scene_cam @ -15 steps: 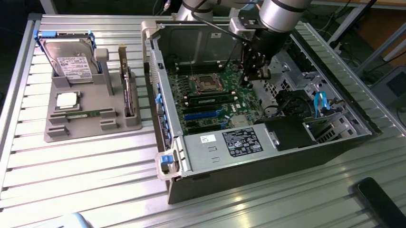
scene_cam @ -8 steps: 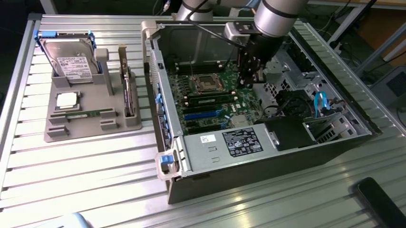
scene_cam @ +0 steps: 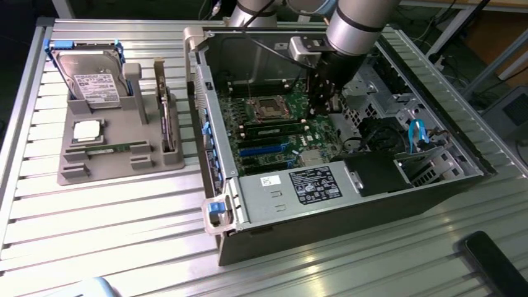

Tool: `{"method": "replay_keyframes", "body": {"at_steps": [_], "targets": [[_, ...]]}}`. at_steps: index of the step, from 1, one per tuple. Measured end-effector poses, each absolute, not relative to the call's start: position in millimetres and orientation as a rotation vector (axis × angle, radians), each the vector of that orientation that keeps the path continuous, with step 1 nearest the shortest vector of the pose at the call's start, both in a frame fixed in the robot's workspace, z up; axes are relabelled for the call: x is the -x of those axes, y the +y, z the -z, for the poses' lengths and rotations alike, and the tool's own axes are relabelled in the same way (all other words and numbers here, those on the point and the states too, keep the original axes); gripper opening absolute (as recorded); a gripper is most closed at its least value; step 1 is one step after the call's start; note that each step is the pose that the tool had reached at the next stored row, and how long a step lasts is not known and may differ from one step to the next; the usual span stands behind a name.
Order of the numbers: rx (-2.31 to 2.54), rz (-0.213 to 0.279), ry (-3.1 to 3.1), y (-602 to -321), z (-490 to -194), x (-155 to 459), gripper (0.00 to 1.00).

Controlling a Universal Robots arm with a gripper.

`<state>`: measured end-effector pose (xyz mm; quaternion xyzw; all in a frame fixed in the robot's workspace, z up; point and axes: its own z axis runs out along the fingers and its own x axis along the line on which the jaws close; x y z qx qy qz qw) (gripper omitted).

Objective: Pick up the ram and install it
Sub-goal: 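Insert the ram into the slot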

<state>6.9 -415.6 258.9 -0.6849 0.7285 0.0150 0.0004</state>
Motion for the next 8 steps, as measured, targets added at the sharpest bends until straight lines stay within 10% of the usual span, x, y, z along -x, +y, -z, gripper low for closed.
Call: {"method": "replay_keyframes", "body": {"at_steps": [8], "targets": [[2.152,-0.046,2.288,-415.6,-250.1,-3.8,0.11]]}}
